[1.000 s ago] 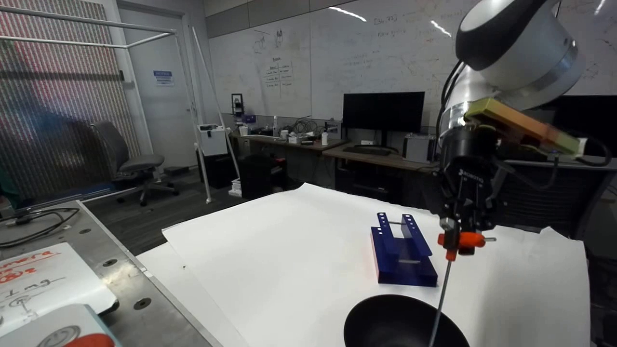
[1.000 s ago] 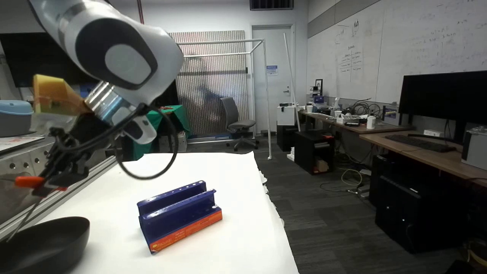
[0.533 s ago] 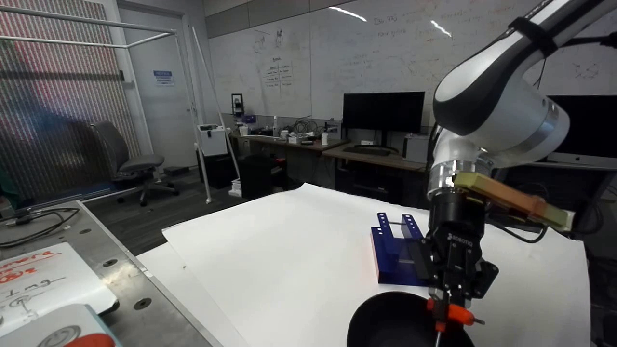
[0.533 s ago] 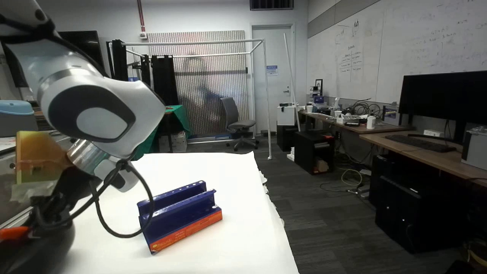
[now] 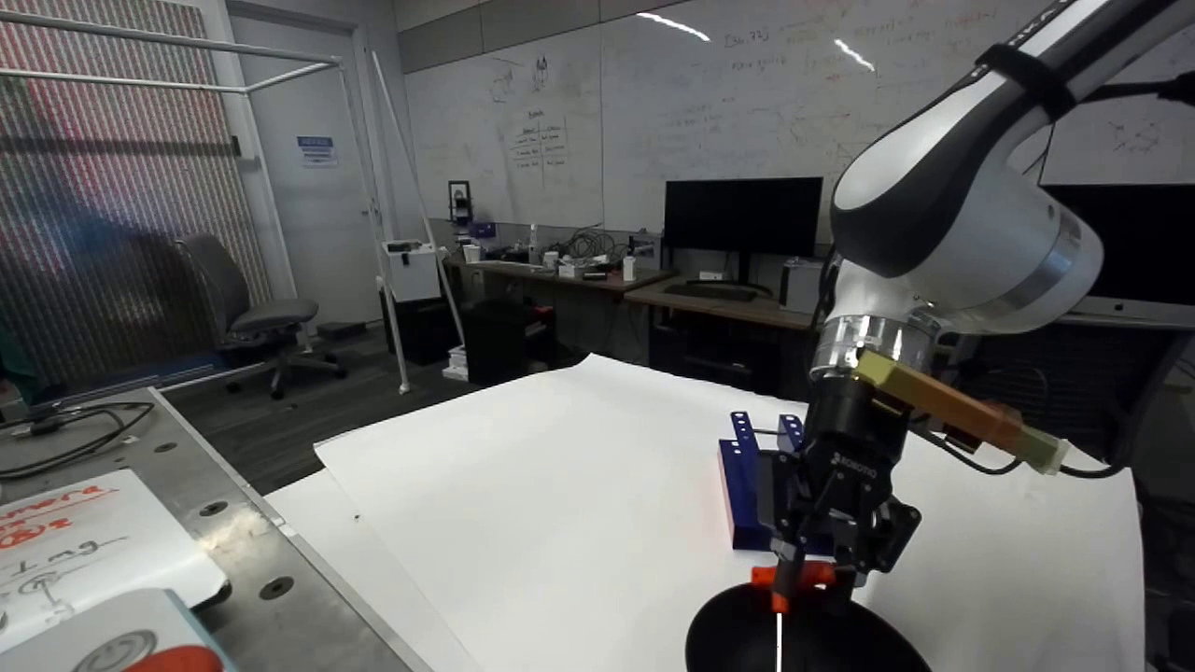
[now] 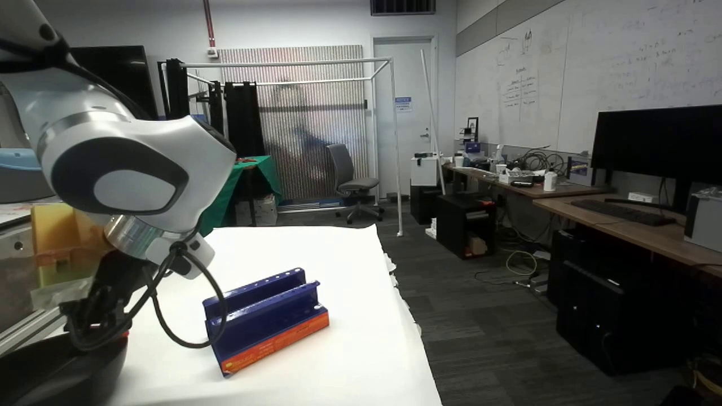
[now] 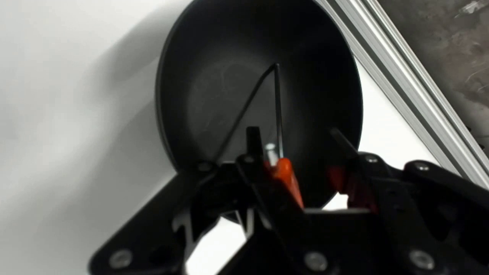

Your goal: Put the wrench in the black bowl

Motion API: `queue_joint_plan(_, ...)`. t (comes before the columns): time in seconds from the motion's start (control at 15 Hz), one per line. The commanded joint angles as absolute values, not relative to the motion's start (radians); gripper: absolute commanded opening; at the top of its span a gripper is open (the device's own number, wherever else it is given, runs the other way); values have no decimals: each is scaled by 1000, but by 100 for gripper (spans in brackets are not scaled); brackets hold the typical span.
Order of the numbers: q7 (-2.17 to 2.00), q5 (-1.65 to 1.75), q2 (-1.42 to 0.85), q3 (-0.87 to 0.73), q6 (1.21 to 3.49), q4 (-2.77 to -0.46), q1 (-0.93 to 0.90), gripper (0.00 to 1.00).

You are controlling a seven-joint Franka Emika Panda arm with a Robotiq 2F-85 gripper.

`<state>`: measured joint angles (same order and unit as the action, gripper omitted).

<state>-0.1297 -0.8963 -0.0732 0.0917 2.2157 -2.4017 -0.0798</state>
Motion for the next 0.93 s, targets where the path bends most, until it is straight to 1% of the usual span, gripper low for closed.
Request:
queue_joint_plan(0.0,-115,-911,-46,88,2249,-2396,-81,76)
queue_joint_plan(0.07,-120,-903,-28,84,2245,-2393,-78,85)
queue_joint_plan(0.2,-138,-885,36,78,2237,-2394,-75,99)
queue_joint_plan(0.27,-143,-872,70,76,2244,-2398,-75,100)
queue_joint_plan(0.6,-158,-793,283,82,2345,-2422,-70,100)
queue_joint_plan(0.87,-122,-802,434,70,2454,-2470,-61,100)
